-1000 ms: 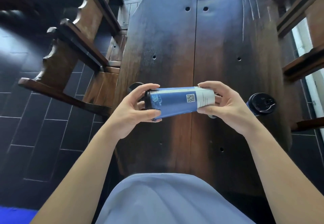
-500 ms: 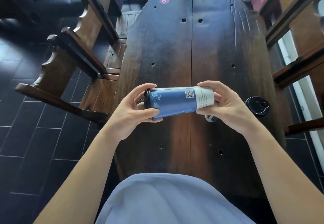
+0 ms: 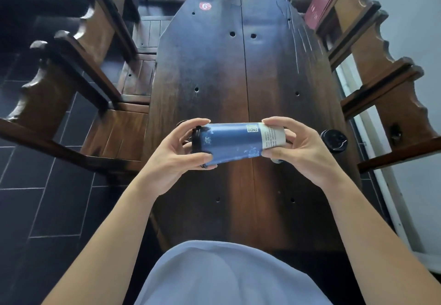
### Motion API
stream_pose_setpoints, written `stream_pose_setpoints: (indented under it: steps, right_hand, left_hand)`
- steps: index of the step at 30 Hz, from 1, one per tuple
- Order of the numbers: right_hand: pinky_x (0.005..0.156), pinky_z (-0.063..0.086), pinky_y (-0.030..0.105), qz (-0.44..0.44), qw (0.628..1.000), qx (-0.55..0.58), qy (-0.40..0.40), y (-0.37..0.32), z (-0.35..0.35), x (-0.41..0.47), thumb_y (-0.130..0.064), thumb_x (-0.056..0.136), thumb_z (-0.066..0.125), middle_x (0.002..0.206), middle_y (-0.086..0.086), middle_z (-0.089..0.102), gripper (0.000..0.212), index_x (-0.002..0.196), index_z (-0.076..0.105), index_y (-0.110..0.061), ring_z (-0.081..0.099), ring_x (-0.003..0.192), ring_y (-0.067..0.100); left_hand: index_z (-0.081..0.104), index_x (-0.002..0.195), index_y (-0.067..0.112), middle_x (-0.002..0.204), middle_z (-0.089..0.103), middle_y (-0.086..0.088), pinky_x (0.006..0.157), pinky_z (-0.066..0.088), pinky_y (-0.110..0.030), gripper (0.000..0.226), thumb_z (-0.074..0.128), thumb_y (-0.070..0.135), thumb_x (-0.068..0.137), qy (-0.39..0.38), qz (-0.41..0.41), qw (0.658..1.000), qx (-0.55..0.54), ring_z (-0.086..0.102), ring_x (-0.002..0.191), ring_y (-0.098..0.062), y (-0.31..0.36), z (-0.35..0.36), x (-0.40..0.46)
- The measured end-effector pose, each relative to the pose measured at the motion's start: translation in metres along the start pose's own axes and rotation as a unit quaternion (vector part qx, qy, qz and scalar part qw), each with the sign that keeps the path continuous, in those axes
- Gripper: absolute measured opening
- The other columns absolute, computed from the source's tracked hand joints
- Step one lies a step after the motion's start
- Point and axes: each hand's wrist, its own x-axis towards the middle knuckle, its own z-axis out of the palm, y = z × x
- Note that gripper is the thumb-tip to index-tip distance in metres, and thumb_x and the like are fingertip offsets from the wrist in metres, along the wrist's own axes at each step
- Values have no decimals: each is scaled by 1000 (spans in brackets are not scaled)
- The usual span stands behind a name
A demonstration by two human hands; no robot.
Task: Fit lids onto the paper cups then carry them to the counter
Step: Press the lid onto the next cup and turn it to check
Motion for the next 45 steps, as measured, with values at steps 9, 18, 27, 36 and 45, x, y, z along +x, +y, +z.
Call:
stream_pose_setpoints:
  steps: [9, 18, 27, 36, 45]
  right_hand:
    - [87, 59, 25, -9, 999, -48, 17, -8, 16, -19, -10, 76, 82, 124, 2, 62, 66, 137, 59, -17, 62, 121, 14]
    - [81, 60, 30, -6, 999, -40, -11, -3, -8, -5, -11, 77, 83, 120, 3, 66, 62, 134, 61, -16, 65, 111, 19]
    - [94, 58, 40, -27, 998, -44, -38, 4, -35, 3, -7, 73, 87, 122, 7, 63, 69, 136, 59, -18, 63, 114, 23]
    - [89, 61, 47, -7, 998, -58, -37, 5, -49, 7, -21, 75, 86, 124, 1, 66, 67, 136, 59, -29, 65, 117, 25]
    - [86, 61, 44, -14, 998, -45, -30, 5, -50, 12, -15, 76, 86, 112, 0, 70, 62, 132, 61, -25, 70, 104, 18]
  left_hand:
    - [65, 127, 27, 131, 52, -7, 92, 57, -67, 67, 85, 5, 68, -24, -10, 1000, 6, 65, 110, -27, 4, -3, -4]
    - [70, 123, 30, 154, 51, 2, 104, 51, -56, 68, 79, -11, 70, -8, 37, 998, 52, 60, 127, -23, 2, 8, 2]
    - [65, 129, 25, 129, 55, -5, 90, 59, -63, 63, 85, 11, 71, 15, 1, 1000, 23, 68, 110, -26, 3, 33, 11]
    - [71, 122, 27, 133, 65, 5, 90, 59, -54, 60, 86, 9, 67, 24, 29, 998, 57, 66, 111, -22, 9, 40, 23]
    - [63, 140, 33, 132, 66, 1, 103, 52, -55, 79, 86, 8, 69, 7, 28, 997, 65, 65, 119, -24, 13, 40, 23]
